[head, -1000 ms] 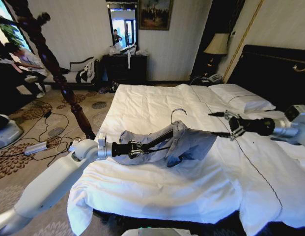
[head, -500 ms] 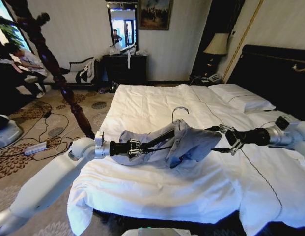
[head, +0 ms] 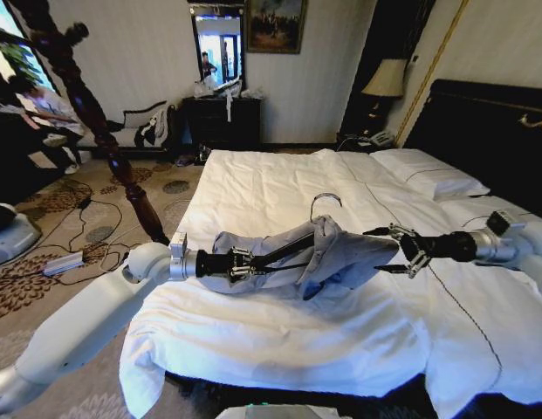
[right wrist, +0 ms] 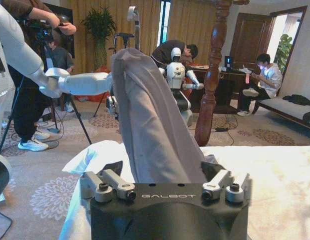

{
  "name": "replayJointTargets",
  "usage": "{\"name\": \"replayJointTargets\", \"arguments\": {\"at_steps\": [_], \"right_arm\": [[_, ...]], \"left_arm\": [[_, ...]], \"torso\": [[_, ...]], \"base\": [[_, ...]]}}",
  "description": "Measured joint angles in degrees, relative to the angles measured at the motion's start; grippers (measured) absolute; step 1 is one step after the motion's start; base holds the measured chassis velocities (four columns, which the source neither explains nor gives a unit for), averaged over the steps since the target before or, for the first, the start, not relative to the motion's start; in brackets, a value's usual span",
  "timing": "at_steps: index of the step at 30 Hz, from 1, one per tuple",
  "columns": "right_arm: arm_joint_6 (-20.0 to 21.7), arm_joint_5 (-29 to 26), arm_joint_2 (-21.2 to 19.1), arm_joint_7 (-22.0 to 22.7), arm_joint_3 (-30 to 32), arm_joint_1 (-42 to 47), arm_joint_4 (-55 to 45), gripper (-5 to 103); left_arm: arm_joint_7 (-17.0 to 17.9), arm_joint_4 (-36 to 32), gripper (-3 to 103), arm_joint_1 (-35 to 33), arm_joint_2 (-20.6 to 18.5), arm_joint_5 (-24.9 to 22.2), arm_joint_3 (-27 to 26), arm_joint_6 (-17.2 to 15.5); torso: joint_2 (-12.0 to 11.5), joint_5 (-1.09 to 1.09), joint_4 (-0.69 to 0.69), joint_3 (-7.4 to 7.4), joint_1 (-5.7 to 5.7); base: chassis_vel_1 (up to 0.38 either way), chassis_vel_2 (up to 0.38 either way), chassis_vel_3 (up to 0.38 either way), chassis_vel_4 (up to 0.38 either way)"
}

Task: Pick up the clothes from the bed and hang them on the clothes hanger.

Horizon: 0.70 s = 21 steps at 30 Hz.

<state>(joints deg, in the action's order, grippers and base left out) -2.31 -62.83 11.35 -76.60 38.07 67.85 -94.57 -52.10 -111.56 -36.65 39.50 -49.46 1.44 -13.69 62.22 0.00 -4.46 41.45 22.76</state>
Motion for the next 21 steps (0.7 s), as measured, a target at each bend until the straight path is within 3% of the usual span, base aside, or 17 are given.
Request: {"name": "replayJointTargets", "arguments": {"at_steps": [3, 5, 8, 10, 15, 21], "right_arm": [[-0.3, 0.6, 0.4, 0.6, -0.3, 0.0, -0.1, 73], [-0.4, 0.8, 0.5, 0.8, -0.3, 0.0, -0.2, 73], [-0.4, 1.3, 0.8, 1.1, -0.3, 0.1, -0.5, 57], [-0.4, 1.4, 0.8, 1.2, -0.3, 0.1, -0.7, 57], [-0.5, 2.3, 1.0, 1.7, -0.3, 0.1, -1.8, 30], [-0.6, 3.7, 1.5, 1.8, -0.3, 0.2, -2.5, 20]], "left_arm": [[0.0, 0.1, 20, 0.1, 0.1, 0.1, 0.4, 0.0], [0.0, 0.2, 20, 0.3, 0.2, 0.1, 0.4, 0.0], [0.0, 0.5, 20, 0.5, 0.3, 0.1, 0.5, -0.1], [0.0, 0.5, 20, 0.5, 0.3, 0.1, 0.6, -0.1], [0.2, 0.6, 20, 0.7, 0.9, 0.1, 0.9, -0.1], [0.6, 0.8, 20, 1.1, 1.0, 0.1, 0.9, -0.2]], "torso": [[0.0, 0.00, 0.00, 0.00, 0.00], [0.0, 0.00, 0.00, 0.00, 0.00], [0.0, 0.00, 0.00, 0.00, 0.00], [0.0, 0.00, 0.00, 0.00, 0.00], [0.0, 0.00, 0.00, 0.00, 0.00], [0.0, 0.00, 0.00, 0.00, 0.00]], "base": [[0.000, 0.000, 0.000, 0.000], [0.000, 0.000, 0.000, 0.000], [0.000, 0.000, 0.000, 0.000], [0.000, 0.000, 0.000, 0.000], [0.000, 0.000, 0.000, 0.000], [0.000, 0.000, 0.000, 0.000]]}}
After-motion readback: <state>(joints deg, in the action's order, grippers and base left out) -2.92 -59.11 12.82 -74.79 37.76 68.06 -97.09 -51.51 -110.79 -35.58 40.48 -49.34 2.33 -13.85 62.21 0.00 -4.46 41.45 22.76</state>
